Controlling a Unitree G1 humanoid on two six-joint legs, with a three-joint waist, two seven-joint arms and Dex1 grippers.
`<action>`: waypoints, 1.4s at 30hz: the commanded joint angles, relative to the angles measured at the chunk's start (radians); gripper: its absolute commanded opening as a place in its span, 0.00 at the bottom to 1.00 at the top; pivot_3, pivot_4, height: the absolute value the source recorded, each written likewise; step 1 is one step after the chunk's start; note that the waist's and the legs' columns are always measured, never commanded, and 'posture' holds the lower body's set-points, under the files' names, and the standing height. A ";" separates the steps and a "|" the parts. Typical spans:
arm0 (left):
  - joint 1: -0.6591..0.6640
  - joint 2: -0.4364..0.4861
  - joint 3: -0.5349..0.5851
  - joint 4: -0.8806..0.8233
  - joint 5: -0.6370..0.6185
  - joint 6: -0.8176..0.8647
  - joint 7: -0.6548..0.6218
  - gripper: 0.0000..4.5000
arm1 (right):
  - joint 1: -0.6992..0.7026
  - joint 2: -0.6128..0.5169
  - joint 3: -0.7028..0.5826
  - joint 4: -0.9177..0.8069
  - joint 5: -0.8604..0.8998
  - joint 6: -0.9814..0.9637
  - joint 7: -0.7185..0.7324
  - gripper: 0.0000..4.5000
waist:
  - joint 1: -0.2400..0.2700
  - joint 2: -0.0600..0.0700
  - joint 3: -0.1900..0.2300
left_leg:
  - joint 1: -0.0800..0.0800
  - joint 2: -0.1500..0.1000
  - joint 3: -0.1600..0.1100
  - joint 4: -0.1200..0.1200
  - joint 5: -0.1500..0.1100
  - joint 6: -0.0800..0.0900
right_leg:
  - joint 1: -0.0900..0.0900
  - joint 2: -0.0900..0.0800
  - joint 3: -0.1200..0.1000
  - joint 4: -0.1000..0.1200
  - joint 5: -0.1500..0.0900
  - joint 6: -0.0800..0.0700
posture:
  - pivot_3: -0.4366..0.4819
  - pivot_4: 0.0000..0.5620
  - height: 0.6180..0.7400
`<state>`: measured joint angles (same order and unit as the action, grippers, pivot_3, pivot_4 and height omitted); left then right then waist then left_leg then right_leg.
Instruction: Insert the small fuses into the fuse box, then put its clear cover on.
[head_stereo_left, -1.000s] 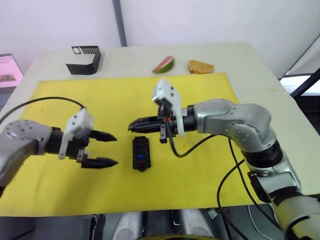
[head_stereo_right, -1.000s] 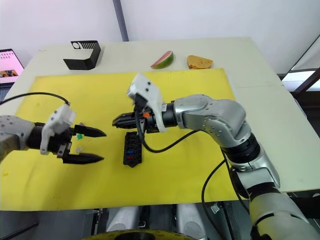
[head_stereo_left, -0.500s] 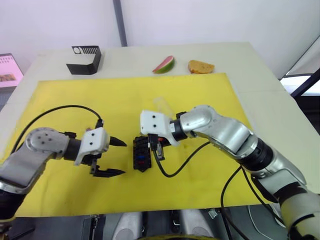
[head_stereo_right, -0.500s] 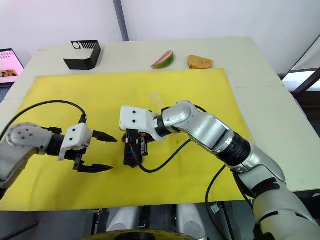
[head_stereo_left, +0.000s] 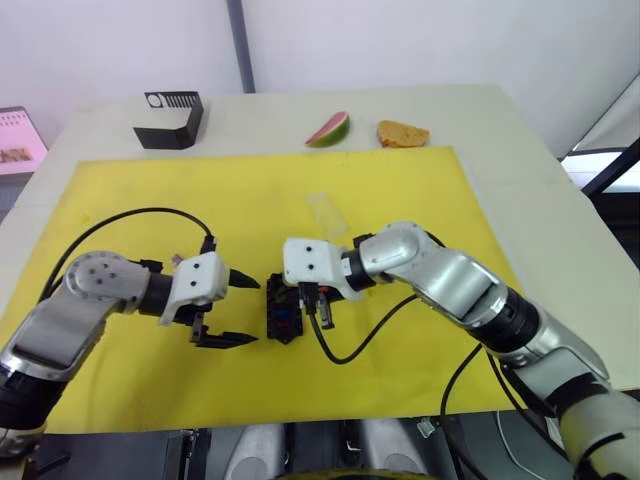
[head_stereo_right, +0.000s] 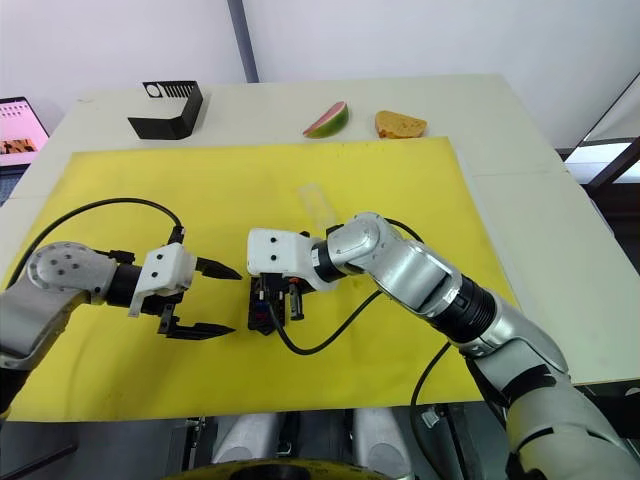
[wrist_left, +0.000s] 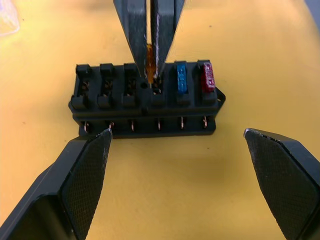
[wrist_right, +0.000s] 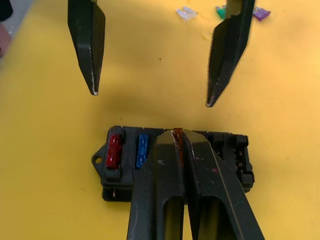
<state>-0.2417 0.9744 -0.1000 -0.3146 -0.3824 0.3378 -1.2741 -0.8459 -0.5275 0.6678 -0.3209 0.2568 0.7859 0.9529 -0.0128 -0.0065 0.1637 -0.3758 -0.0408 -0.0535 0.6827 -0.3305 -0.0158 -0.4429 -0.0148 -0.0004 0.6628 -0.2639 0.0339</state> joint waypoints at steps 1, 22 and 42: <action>-0.009 -0.006 0.005 -0.002 0.014 -0.011 0.006 0.99 | 0.002 0.016 -0.011 -0.026 -0.009 0.000 0.015 0.00 | -0.001 0.000 0.000 | 0.000 0.000 0.000 0.000 0.000 0.000 | 0.000 0.000 0.000 0.000 0.000 0.000 | 0.48 0.27 1.00; 0.002 -0.032 0.006 -0.036 0.037 -0.004 0.029 0.99 | 0.027 0.051 0.006 -0.008 -0.078 0.010 0.028 0.00 | -0.001 0.000 0.000 | 0.000 0.000 0.000 0.000 0.000 0.000 | 0.000 0.000 0.000 0.000 0.000 0.000 | 0.48 0.27 1.00; -0.014 -0.044 0.002 -0.024 0.044 -0.002 0.035 1.00 | 0.023 0.079 -0.125 -0.051 0.004 0.054 0.048 0.40 | -0.001 0.000 0.000 | 0.001 0.000 0.000 0.000 0.000 0.000 | 0.000 0.000 0.000 0.001 0.000 0.000 | 0.48 0.27 1.00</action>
<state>-0.2443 0.9318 -0.1044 -0.3271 -0.3364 0.3412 -1.2379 -0.8031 -0.4598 0.5916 -0.3304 0.2280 0.8375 0.9965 -0.0136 -0.0066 0.1636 -0.3752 -0.0408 -0.0536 0.6831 -0.3304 -0.0160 -0.4426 -0.0145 -0.0005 0.6636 -0.2638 0.0339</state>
